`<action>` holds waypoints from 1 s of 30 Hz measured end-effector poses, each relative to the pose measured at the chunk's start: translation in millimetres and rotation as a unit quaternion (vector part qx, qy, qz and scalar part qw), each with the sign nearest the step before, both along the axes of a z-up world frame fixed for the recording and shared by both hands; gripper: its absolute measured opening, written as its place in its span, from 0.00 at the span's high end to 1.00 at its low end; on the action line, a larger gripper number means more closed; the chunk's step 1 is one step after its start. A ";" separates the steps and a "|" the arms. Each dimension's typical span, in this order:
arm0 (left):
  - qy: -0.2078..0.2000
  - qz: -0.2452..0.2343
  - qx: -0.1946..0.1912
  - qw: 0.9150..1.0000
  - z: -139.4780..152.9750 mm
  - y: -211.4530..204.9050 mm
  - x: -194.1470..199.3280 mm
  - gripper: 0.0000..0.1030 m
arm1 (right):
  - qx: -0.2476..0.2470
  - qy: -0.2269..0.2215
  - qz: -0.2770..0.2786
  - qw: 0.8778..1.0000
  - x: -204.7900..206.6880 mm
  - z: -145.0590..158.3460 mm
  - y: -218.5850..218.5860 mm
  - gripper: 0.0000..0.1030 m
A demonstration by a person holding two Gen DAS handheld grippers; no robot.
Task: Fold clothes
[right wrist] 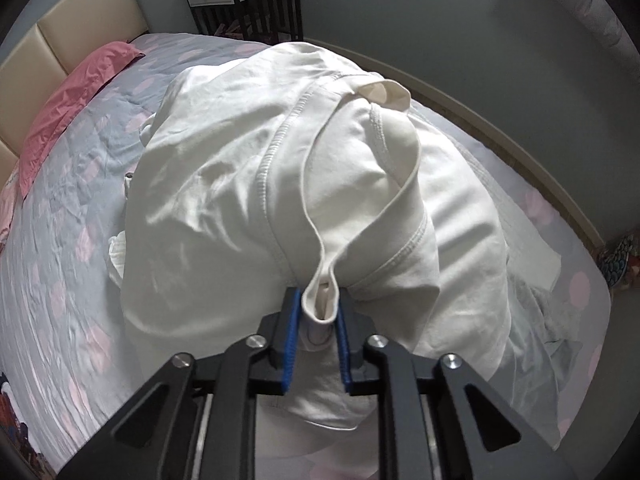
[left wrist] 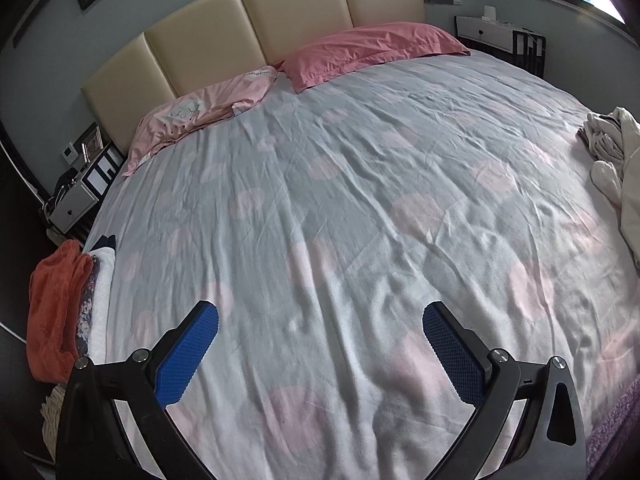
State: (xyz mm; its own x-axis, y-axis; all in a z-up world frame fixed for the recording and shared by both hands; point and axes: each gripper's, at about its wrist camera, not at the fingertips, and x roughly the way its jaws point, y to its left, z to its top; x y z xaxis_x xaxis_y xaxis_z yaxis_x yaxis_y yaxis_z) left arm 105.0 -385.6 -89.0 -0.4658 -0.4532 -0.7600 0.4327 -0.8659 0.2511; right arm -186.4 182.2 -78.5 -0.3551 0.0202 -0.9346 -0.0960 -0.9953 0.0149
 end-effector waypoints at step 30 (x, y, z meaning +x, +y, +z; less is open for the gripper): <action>0.123 0.053 0.087 0.987 30.0 -52.2 75.4 0.00 | -0.130 0.151 0.499 0.844 256.9 188.3 -501.3 0.95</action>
State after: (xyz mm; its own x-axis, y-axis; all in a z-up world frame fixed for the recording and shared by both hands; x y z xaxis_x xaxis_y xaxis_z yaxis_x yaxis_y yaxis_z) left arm 180.4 -437.8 -59.0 -0.6033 -0.3818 -0.7002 0.5526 -0.8331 -0.0219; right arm 70.6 -319.1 109.7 -0.2977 -0.6206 -0.7254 0.8344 -0.5383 0.1181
